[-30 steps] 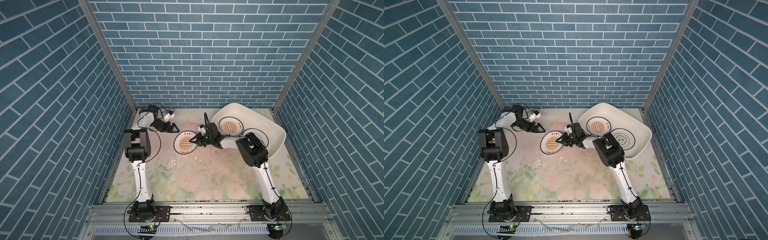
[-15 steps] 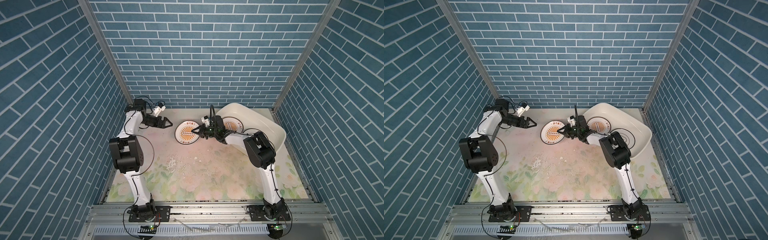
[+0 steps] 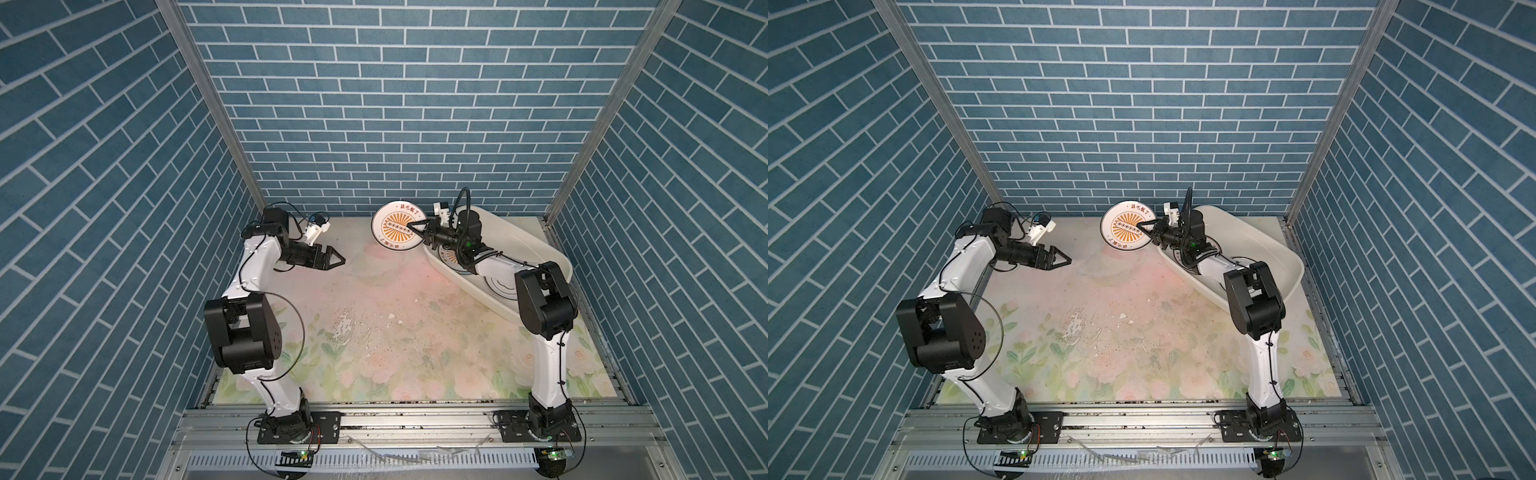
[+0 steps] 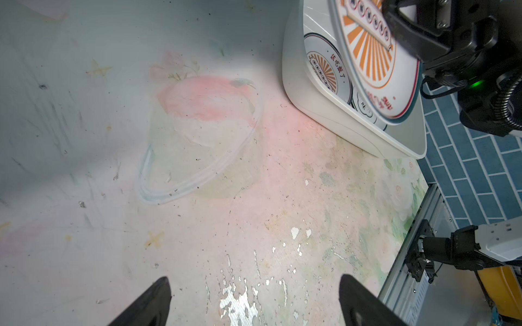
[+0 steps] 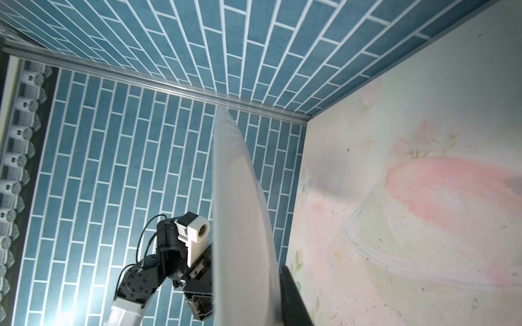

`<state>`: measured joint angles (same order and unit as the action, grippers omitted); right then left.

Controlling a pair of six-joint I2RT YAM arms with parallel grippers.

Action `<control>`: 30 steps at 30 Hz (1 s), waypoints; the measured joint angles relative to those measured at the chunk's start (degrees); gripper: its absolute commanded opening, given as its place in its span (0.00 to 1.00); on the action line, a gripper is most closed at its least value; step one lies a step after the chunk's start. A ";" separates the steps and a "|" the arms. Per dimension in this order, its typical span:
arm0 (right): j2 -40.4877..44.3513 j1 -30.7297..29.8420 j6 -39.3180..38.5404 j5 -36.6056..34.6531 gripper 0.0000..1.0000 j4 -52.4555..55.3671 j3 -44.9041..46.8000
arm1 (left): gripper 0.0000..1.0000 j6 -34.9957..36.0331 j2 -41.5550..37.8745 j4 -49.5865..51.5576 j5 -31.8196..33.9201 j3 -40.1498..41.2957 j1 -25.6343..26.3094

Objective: Place the plates into the plastic bin on the countertop
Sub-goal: Place the plate in the plastic bin.

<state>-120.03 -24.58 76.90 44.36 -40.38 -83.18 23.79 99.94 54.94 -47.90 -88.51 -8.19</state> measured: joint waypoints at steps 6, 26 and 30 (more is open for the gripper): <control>5.03 6.84 3.87 1.36 0.17 -5.35 7.87 | 0.94 -0.57 -3.39 0.00 -0.02 2.58 0.00; 12.70 24.39 -3.87 4.72 0.17 0.57 25.18 | 0.94 -3.30 -6.62 -0.44 -0.66 5.95 0.00; 12.70 25.33 -8.48 4.11 0.17 5.75 25.05 | 0.94 -3.78 -6.62 -0.55 -0.90 5.95 0.00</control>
<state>-107.33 0.75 68.42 48.47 -34.63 -58.13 20.01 93.32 54.39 -48.80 -82.56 -8.19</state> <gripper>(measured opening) 0.170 0.943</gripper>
